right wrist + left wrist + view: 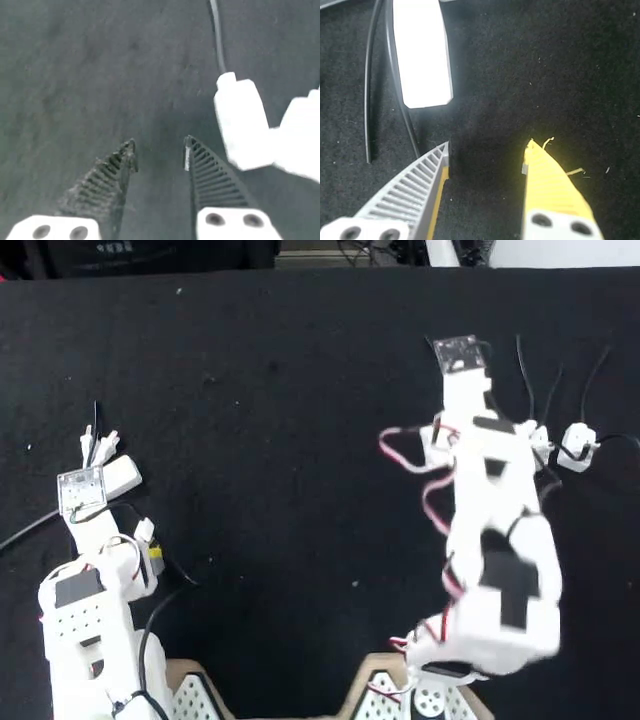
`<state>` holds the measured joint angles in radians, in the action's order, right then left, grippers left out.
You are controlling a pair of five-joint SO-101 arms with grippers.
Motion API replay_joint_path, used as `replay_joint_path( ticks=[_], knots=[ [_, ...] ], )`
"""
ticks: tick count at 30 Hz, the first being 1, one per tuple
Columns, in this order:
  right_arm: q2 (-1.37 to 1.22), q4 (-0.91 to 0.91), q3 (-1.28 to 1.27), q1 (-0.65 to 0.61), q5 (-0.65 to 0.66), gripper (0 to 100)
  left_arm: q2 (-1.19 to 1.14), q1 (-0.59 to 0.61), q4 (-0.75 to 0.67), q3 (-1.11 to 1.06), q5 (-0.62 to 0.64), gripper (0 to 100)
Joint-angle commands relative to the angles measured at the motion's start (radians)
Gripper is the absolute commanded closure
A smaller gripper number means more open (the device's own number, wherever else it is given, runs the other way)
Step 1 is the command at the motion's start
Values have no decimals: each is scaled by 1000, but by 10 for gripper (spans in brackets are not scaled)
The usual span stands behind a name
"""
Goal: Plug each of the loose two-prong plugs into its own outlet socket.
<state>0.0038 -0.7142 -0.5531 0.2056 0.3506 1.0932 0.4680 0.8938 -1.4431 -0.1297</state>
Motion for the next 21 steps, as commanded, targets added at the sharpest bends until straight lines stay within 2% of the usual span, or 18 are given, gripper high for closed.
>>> replay_joint_path(
  ticks=[1, 4, 7, 10, 14, 15, 17, 21],
  knots=[
    [323, -9, -199, -8, -15, 848, 12, -5, 20, 47, 3, 762],
    [539, -20, -363, -11, -15, 877, 12, -5, 69, 107, 2, 762],
    [733, -100, -481, -21, -17, 990, 12, -5, 75, 160, -38, 762],
    [897, -221, -556, -34, -17, 963, 28, -15, 75, 185, -66, 776],
    [1084, -316, -636, -54, -15, 964, 169, -18, 0, 111, -66, 980],
    [1132, -354, -656, -66, -18, 963, 221, -22, -18, 76, -66, 970],
    [1234, -413, -693, -107, -77, 961, 338, -47, -28, 1, -74, 934],
    [1468, -509, -759, -133, -322, 960, 608, -101, 2, -142, -75, 938]
  ],
)
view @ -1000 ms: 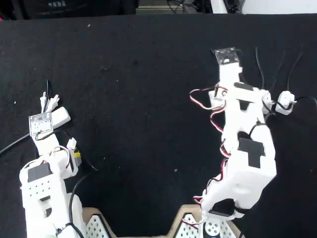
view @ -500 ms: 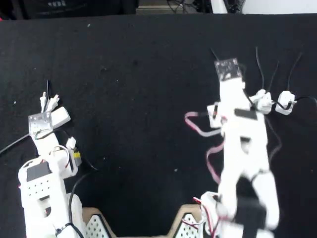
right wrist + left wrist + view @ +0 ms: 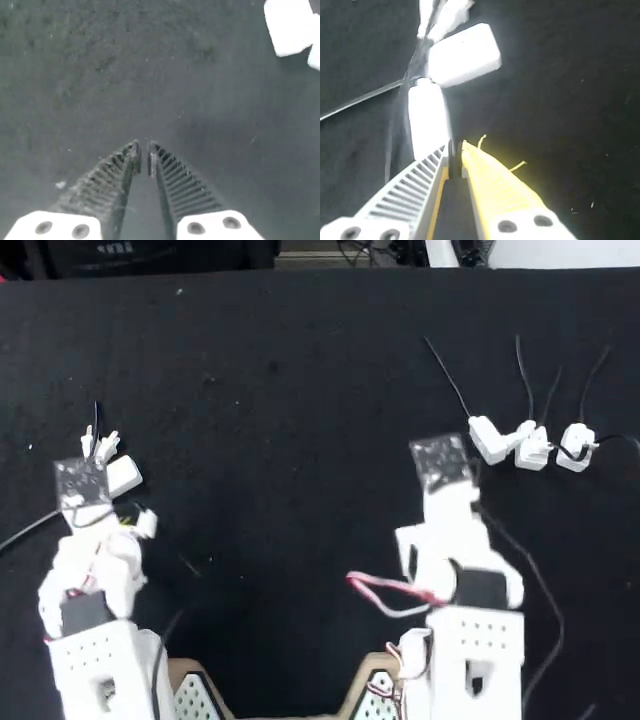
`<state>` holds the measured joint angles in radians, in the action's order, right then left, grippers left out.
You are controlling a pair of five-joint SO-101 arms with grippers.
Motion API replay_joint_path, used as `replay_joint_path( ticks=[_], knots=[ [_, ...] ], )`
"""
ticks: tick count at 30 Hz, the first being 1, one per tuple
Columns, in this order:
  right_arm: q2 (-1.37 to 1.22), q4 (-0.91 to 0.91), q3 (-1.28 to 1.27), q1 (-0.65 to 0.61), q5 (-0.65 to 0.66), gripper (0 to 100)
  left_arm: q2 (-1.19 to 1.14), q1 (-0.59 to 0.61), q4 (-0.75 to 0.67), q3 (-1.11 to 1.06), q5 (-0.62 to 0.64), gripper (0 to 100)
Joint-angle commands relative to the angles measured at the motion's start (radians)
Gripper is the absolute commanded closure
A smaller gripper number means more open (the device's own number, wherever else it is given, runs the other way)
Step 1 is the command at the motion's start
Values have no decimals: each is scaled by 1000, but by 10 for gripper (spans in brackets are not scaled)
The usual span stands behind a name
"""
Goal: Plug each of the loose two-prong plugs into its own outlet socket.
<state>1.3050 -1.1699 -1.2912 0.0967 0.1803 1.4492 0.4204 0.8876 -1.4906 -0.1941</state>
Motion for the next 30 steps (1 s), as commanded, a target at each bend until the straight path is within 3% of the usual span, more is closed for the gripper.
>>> replay_joint_path(
  ticks=[1, 3, 7, 13, 17, 30],
  knots=[
    [226, -60, -42, -35, -192, 960, 325, -71, 21, -127, -11, 938],
    [354, -61, -111, -54, -238, 959, 405, -119, 38, -182, -11, 938],
    [607, -54, -286, -114, -290, 959, 308, -200, 51, -211, -5, 942],
    [532, 25, -398, -126, -339, 959, 295, -263, 232, -213, -3, 938],
    [539, -101, -395, -121, -336, 960, 296, -271, 342, -211, -6, 939],
    [544, -114, -395, -123, -333, 962, 296, -272, 344, -211, -9, 940]
  ],
)
